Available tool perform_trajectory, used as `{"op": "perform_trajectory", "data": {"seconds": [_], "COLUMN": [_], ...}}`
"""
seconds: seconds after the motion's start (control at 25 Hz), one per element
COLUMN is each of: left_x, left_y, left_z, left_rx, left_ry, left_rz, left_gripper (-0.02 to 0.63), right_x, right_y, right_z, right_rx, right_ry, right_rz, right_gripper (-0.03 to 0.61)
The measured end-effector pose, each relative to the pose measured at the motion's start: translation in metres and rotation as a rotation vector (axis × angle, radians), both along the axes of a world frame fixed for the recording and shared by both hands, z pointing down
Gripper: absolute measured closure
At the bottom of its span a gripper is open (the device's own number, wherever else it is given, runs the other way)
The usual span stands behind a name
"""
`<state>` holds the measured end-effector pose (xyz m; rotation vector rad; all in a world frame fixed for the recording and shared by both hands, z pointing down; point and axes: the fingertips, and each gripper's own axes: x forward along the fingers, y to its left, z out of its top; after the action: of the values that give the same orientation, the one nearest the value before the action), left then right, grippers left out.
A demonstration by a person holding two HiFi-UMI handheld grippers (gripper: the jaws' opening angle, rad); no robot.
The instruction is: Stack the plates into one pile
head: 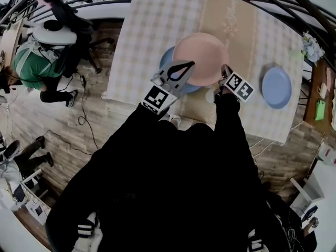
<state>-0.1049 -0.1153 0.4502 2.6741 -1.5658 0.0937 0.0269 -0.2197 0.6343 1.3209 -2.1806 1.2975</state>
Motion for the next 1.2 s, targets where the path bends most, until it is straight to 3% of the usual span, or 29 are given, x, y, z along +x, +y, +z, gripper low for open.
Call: {"op": "perform_trajectory", "data": {"seconds": [0.8,0.84,0.96,1.2], "left_x": [-0.041,-0.042,-0.043,-0.043], "left_y": [0.044,0.045,0.046,0.045], "left_z": [0.014,0.014,0.013,0.008], "left_rx": [-0.022,-0.019,-0.016,-0.004], "left_ry": [0.011,0.01,0.01,0.017], "left_rz": [-0.015,-0.013,-0.01,-0.003], "left_gripper": [0.594,0.594,0.594,0.594], "right_x": [-0.045,-0.046,-0.05,-0.045], "right_y": [0.055,0.055,0.055,0.055], "right_z": [0.058,0.059,0.057,0.041], "right_rx": [-0.092,-0.095,-0.091,-0.033], "right_ry": [0.079,0.084,0.096,0.151], "right_rz": [-0.058,-0.065,-0.082,-0.098], "right_gripper": [0.538,0.529,0.411,0.391]}}
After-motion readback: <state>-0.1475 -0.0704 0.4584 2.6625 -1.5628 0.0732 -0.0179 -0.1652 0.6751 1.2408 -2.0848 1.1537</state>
